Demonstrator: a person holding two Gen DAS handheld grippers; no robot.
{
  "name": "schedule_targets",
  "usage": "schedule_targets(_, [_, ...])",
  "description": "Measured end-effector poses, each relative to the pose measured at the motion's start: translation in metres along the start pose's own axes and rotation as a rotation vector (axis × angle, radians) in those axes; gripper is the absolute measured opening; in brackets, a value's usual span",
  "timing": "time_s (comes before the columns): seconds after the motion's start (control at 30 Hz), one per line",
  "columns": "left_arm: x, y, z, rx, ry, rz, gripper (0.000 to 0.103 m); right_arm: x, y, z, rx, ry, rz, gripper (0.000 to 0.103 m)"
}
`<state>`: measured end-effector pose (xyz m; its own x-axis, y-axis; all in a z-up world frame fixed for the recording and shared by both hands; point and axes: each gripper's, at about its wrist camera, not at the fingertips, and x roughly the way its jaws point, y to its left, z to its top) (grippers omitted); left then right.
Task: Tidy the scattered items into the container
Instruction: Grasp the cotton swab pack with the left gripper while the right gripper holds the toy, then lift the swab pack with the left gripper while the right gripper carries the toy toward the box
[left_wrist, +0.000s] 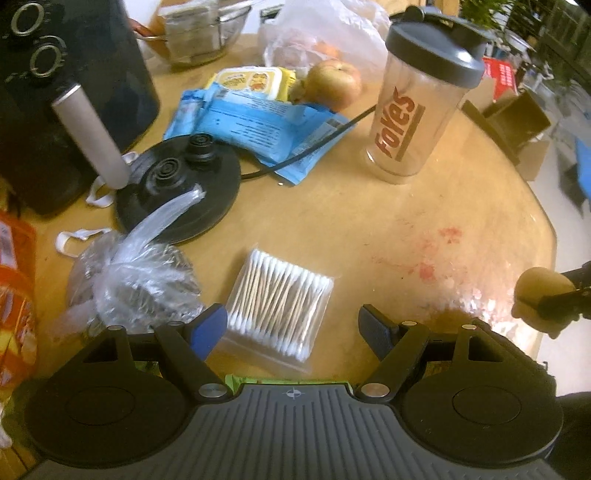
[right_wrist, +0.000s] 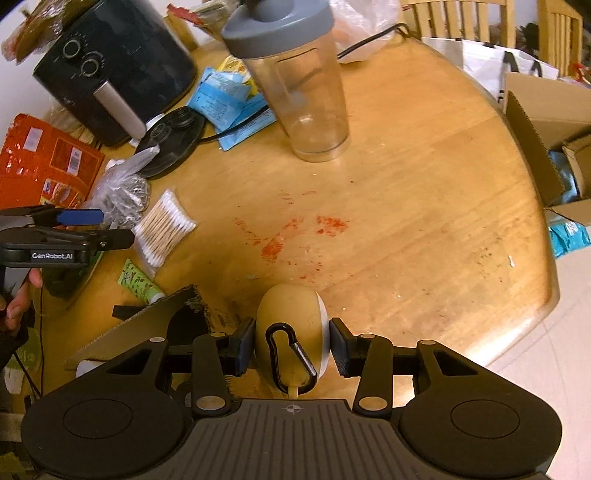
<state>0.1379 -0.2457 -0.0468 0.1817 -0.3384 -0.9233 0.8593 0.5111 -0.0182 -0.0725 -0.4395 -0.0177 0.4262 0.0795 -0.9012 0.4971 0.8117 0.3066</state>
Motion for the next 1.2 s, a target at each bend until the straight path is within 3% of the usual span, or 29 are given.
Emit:
schedule_targets(0.57, [0.058,0.011,0.002,0.091,0.068,0.011,0.078,0.003,-0.021,-0.015,0.112,0.013,-0.052,0.046])
schedule_targets(1.0, [0.069,0.014,-0.001,0.089,0.041,0.008,0.080,0.006,-0.023,-0.017,0.125,0.030,-0.072,0.046])
schedule_targets(1.2, [0.064,0.011,-0.002,0.079,0.020,0.010,0.062,0.006,-0.021,-0.016,0.117,0.028,-0.066,0.046])
